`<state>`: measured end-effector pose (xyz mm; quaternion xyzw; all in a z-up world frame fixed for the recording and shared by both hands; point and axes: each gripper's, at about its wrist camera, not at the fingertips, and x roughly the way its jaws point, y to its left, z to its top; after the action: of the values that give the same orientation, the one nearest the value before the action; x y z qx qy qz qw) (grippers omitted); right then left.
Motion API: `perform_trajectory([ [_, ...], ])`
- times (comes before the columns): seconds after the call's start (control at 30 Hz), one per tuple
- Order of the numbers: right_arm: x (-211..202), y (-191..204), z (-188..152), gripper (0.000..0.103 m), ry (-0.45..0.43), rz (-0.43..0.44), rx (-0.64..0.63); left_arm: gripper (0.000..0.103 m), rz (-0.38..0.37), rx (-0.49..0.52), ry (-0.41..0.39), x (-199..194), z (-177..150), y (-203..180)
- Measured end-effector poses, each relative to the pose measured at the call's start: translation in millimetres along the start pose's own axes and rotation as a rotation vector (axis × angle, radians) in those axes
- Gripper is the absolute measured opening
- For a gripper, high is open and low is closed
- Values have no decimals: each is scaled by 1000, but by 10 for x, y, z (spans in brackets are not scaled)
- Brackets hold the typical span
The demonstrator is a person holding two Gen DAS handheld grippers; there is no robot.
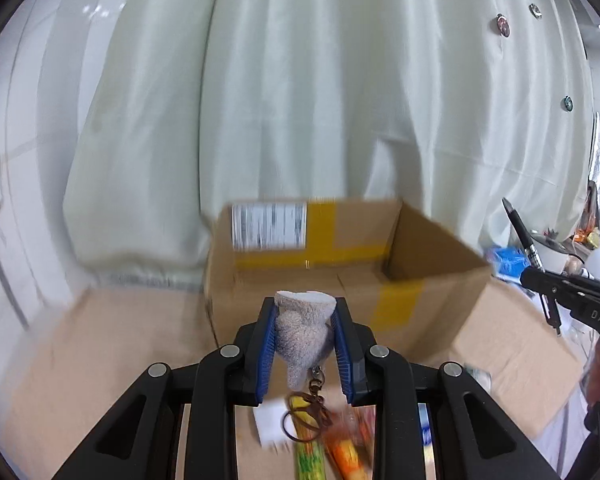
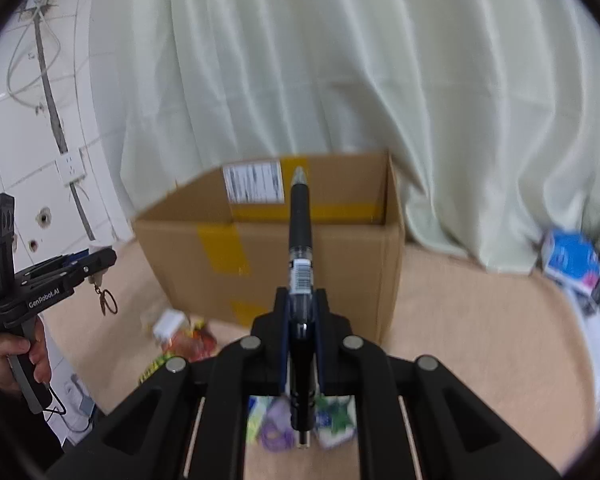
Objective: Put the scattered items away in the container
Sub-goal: 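Carry plush toy and pen over the box and open both grippers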
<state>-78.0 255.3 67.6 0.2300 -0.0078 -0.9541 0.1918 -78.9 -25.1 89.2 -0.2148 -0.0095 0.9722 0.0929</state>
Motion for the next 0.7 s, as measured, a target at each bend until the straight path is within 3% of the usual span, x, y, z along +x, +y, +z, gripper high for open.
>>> perform_trajectory([
  [0.17,86,164,612,13,-41,10,-61,28,-7,47,-48,127,699,-91],
  [0.37,493,254,1107,13,-12,1,-78,28,-22,39,37,713,1187,-110],
  [0.5,927,185,1182,13,60,18,-39,28,-24,28,137,1212,1109,-137],
  [0.7,1602,43,938,13,211,6,21,28,-6,-14,262,1790,691,-63],
])
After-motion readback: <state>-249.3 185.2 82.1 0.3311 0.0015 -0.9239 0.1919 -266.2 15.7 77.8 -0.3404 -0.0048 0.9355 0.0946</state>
